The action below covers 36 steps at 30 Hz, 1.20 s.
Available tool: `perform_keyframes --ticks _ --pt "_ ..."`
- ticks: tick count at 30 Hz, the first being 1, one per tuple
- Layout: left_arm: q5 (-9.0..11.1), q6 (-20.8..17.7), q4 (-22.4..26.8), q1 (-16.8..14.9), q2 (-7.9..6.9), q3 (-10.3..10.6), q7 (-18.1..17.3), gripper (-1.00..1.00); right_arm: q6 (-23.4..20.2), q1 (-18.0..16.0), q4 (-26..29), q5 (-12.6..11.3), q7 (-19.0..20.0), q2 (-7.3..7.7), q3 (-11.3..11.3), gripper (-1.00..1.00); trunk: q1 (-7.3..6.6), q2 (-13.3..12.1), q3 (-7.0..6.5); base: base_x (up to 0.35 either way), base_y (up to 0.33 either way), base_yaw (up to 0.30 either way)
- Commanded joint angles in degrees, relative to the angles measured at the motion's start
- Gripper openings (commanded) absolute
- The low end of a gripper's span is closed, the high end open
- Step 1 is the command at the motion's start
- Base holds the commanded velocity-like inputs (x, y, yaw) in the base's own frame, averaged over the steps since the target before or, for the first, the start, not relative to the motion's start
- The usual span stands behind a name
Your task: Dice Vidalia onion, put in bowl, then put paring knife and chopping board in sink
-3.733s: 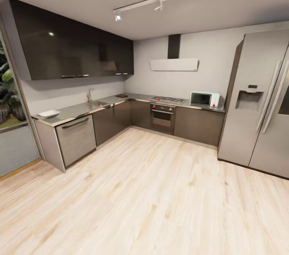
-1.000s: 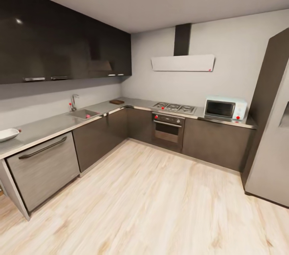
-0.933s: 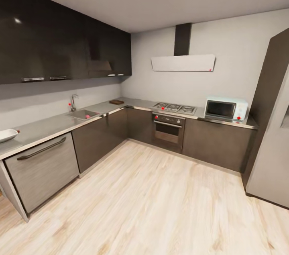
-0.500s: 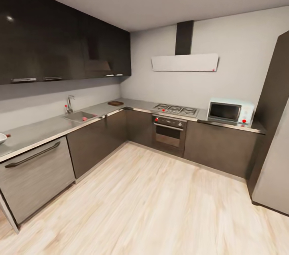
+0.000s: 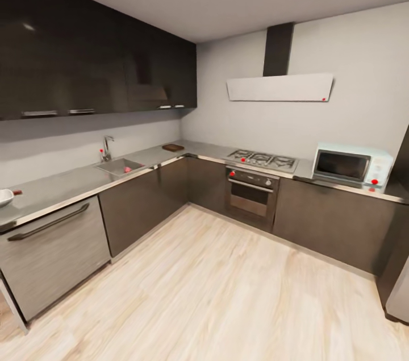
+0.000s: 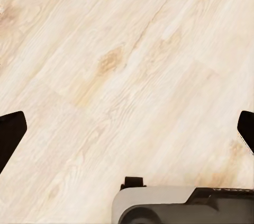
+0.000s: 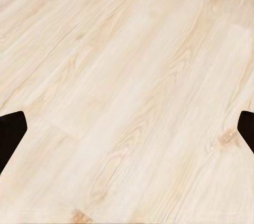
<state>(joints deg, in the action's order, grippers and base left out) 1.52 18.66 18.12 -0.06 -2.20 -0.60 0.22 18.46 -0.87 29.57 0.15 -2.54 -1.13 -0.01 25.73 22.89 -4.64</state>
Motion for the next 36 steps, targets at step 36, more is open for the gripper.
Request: perform_keyframes --ticks 36 --pt "0.2 0.1 0.0 0.0 0.01 0.0 0.0 1.0 0.2 0.0 0.0 0.0 -0.2 -0.01 0.2 1.0 0.05 0.0 0.01 0.315 -0.117 0.082"
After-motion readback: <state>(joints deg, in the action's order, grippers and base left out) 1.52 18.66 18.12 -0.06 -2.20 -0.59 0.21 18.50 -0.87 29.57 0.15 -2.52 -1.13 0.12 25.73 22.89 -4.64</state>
